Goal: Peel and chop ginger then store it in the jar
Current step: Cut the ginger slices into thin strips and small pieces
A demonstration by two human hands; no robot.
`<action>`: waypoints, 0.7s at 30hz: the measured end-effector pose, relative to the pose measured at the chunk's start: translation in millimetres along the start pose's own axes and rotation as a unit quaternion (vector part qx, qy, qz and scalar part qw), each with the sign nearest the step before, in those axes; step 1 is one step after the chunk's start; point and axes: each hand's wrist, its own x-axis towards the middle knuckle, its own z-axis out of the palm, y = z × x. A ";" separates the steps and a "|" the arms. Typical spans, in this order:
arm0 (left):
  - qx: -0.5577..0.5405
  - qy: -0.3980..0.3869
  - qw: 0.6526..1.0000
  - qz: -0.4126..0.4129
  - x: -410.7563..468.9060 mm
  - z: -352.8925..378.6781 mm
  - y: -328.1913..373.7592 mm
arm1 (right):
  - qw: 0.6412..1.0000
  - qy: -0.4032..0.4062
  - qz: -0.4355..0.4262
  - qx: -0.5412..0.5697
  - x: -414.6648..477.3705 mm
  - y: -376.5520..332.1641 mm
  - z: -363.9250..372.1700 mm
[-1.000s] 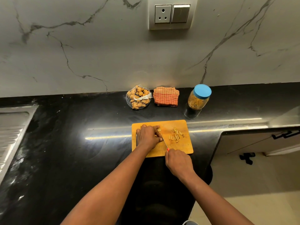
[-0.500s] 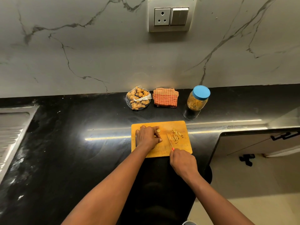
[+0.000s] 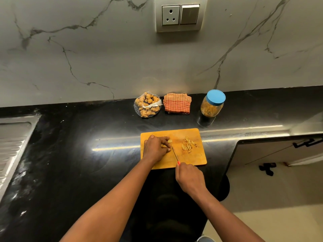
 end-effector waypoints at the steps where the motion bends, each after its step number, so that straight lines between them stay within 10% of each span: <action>1: 0.001 0.002 1.000 0.000 -0.2 0.4 -0.4 | 1.000 0.000 0.002 0.000 0.5 2.4 -0.2; 21: 0.103 0.048 0.993 0.023 0.7 0.2 23.7 | 0.999 0.007 0.033 0.000 4.0 35.9 -18.7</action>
